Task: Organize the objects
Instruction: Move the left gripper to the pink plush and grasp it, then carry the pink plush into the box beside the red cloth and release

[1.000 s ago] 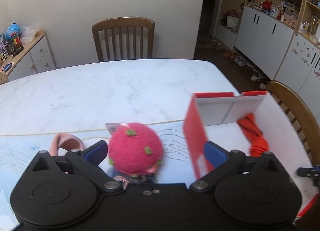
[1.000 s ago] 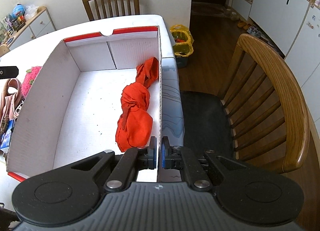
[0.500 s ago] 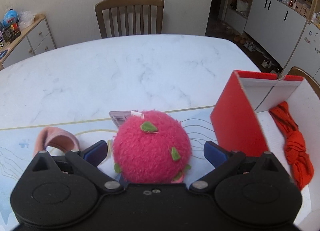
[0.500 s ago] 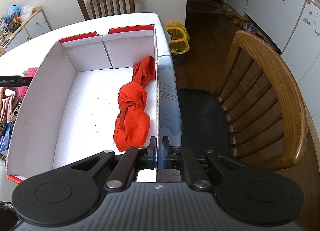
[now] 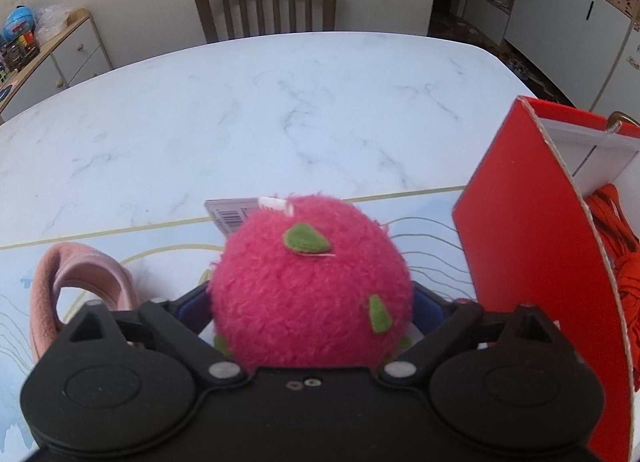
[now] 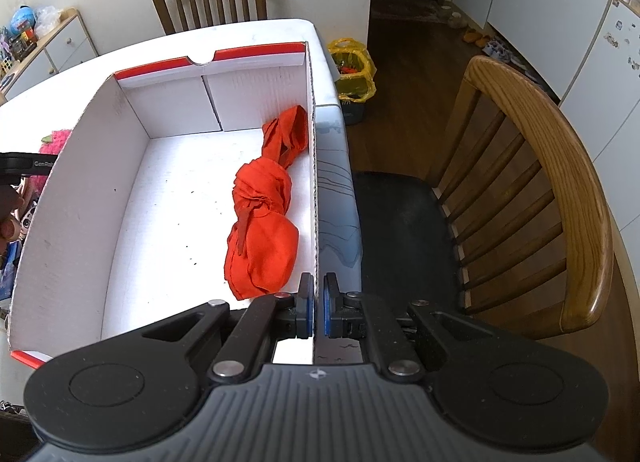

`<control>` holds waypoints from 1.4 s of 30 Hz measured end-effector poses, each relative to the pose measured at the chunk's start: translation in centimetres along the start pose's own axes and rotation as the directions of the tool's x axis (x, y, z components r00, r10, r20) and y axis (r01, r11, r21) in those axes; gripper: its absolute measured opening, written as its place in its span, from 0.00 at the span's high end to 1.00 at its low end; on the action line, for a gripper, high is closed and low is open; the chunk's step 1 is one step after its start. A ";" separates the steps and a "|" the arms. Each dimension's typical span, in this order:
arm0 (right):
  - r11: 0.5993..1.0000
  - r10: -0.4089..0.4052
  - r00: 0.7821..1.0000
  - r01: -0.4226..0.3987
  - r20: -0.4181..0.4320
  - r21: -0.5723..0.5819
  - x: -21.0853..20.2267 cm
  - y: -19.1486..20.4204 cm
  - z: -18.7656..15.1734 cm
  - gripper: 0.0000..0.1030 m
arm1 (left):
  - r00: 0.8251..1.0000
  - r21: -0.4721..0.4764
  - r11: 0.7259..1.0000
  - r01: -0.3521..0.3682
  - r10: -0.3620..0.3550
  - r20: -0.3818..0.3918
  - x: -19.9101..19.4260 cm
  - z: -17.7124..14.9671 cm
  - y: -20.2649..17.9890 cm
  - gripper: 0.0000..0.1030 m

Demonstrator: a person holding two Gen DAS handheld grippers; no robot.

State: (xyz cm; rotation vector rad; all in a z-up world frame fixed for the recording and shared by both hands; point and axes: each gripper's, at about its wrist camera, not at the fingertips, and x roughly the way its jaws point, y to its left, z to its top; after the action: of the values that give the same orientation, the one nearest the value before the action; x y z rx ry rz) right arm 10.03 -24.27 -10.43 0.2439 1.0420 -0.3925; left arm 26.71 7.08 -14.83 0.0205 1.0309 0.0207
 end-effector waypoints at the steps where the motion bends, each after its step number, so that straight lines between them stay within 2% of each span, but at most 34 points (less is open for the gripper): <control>1: 1.000 0.000 1.000 0.000 0.000 0.001 0.0 0.0 0.0 0.96 | 1.000 0.005 1.000 -0.005 0.005 0.002 0.0 0.0 -0.1 0.10; 6: 1.000 -0.003 1.000 0.003 0.003 0.002 0.0 -0.1 -0.1 0.96 | 1.000 0.010 1.000 -0.010 0.010 0.011 -0.4 0.0 -0.2 0.19; 9: 1.000 0.000 1.000 0.000 0.006 0.007 -0.1 -0.2 -0.1 0.96 | 1.000 0.011 1.000 -0.017 0.017 0.026 -1.1 0.0 -0.2 0.21; 17: 1.000 0.003 1.000 -0.003 0.017 0.018 -0.3 -0.3 -0.2 0.96 | 0.998 0.004 1.000 -0.014 0.014 0.062 -5.1 0.3 -0.2 0.22; 24: 0.999 0.011 1.000 -0.011 0.022 0.032 -0.5 -0.4 -0.4 0.96 | 0.999 -0.005 1.000 0.009 -0.009 0.052 -8.3 0.4 -0.7 0.21; 33: 0.999 0.015 0.999 -0.016 0.032 0.039 -0.7 -0.5 -0.5 0.96 | 0.992 0.020 0.997 0.072 -0.074 0.098 -12.2 1.1 -3.0 0.21; 42: 0.999 0.007 0.999 -0.008 0.034 0.041 -0.7 -0.4 -0.6 0.96 | 0.976 0.095 0.983 0.155 -0.168 0.140 -14.6 1.5 -7.9 0.21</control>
State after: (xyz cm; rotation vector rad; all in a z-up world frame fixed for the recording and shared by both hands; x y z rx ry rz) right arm 9.06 -24.23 -10.09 0.2771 1.0003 -0.4106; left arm 20.56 -1.18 -1.72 0.0137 0.8826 -0.1701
